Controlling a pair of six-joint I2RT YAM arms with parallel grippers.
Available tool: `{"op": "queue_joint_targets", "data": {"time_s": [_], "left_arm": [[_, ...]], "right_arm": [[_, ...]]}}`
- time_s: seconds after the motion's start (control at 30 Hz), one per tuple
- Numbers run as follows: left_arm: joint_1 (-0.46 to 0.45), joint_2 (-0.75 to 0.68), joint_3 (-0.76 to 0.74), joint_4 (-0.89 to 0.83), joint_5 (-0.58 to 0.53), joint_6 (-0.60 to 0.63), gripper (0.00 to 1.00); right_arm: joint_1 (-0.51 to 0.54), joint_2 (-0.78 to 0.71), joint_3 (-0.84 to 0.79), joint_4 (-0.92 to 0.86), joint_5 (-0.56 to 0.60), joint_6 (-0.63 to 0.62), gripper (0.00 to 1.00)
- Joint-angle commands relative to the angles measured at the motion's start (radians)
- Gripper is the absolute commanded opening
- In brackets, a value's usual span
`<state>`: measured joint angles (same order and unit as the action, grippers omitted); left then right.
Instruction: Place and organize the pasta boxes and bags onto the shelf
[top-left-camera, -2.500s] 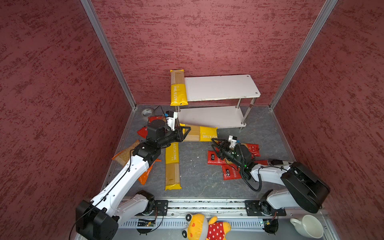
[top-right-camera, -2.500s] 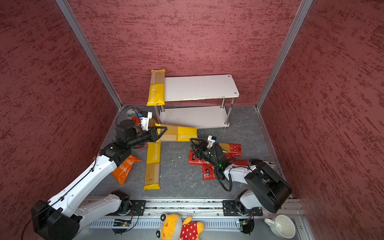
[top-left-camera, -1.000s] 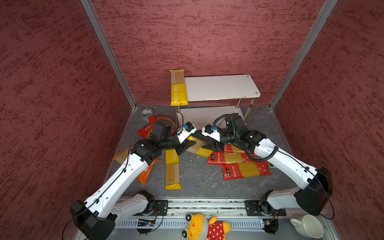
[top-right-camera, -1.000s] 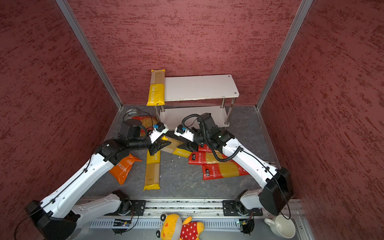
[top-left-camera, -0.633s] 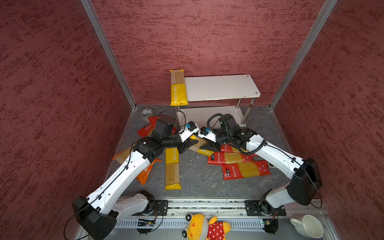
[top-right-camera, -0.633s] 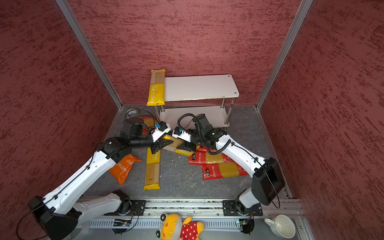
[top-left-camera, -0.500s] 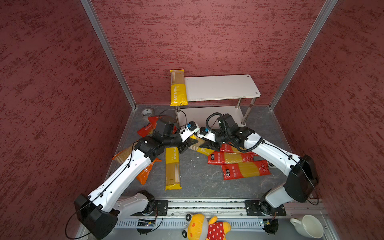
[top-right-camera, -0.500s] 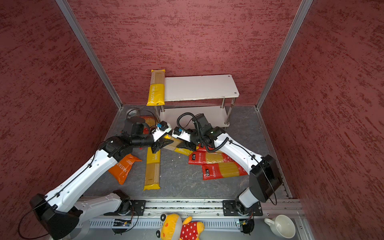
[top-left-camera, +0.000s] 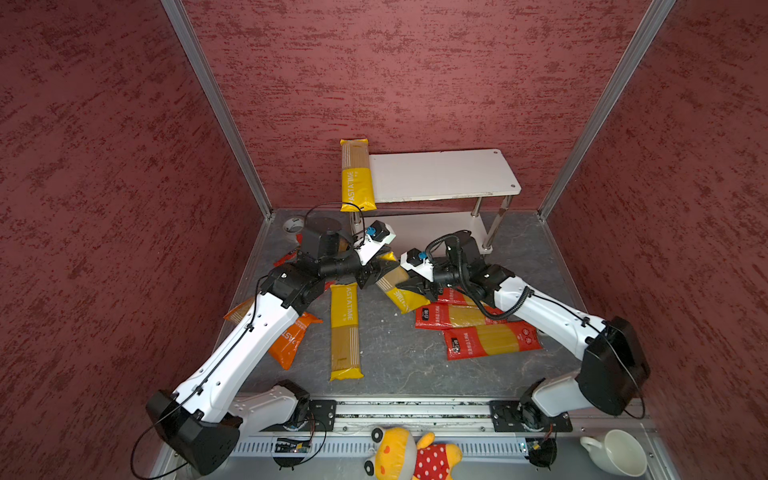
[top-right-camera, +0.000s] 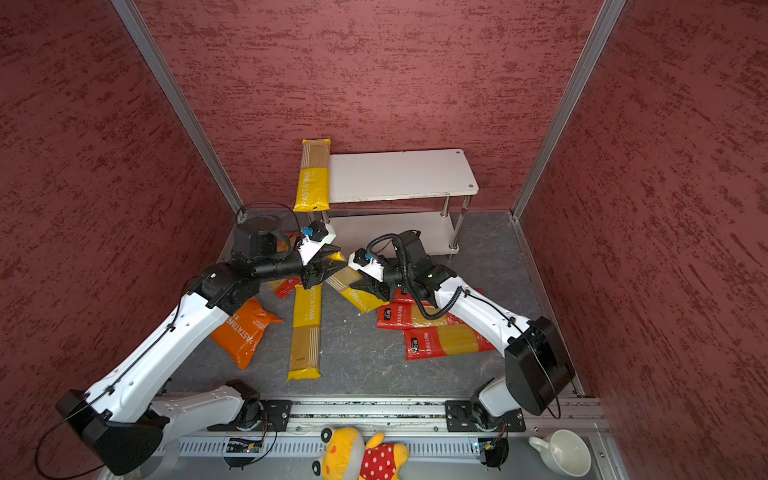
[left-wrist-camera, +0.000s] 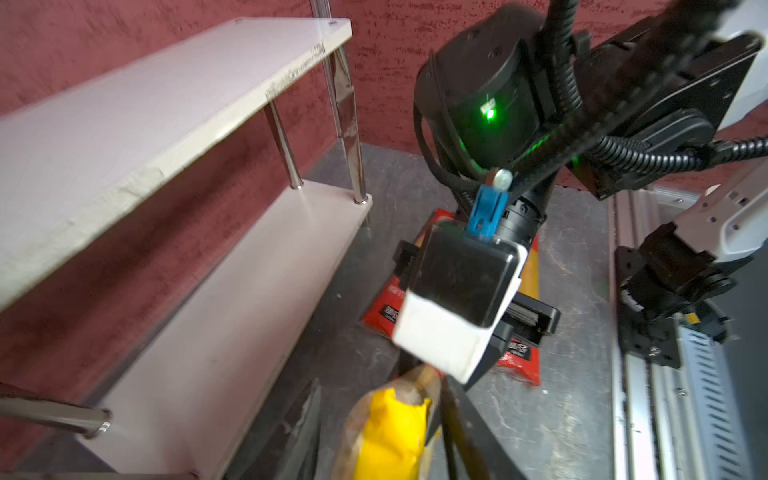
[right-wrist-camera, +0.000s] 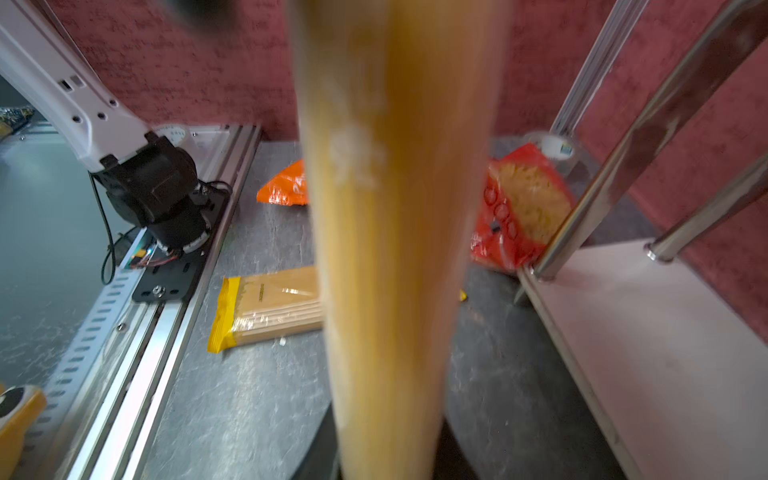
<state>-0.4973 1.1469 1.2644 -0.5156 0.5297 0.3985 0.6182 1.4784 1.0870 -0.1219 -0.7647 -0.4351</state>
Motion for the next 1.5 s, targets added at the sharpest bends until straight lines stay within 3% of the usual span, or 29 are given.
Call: {"op": "queue_joint_targets", "data": {"time_s": [0.0, 0.3, 0.5, 0.67, 0.8, 1.07, 1.47], "left_arm": [[0.006, -0.026, 0.032, 0.052, 0.021, -0.022, 0.59], [0.085, -0.094, -0.028, 0.174, 0.026, -0.193, 0.81], [0.174, -0.127, -0.102, 0.258, 0.047, -0.374, 0.81], [0.181, -0.156, -0.225, 0.341, 0.038, -0.47, 0.8], [0.139, -0.187, -0.349, 0.456, 0.045, -0.548, 0.8], [-0.083, -0.156, -0.488, 0.588, -0.002, -0.563, 0.83], [-0.13, -0.042, -0.454, 0.735, 0.019, -0.598, 0.79]], "right_arm": [[-0.008, -0.07, -0.019, 0.235, 0.006, 0.114, 0.0], [-0.027, -0.129, -0.103, 0.389, 0.126, 0.198, 0.0], [-0.06, -0.201, -0.151, 0.518, 0.172, 0.323, 0.0], [-0.086, -0.253, -0.159, 0.548, 0.183, 0.42, 0.0], [-0.103, -0.29, -0.136, 0.532, 0.19, 0.471, 0.0], [-0.118, -0.297, -0.094, 0.593, 0.062, 0.582, 0.0], [-0.117, -0.274, -0.047, 0.761, -0.129, 0.79, 0.0]]}}
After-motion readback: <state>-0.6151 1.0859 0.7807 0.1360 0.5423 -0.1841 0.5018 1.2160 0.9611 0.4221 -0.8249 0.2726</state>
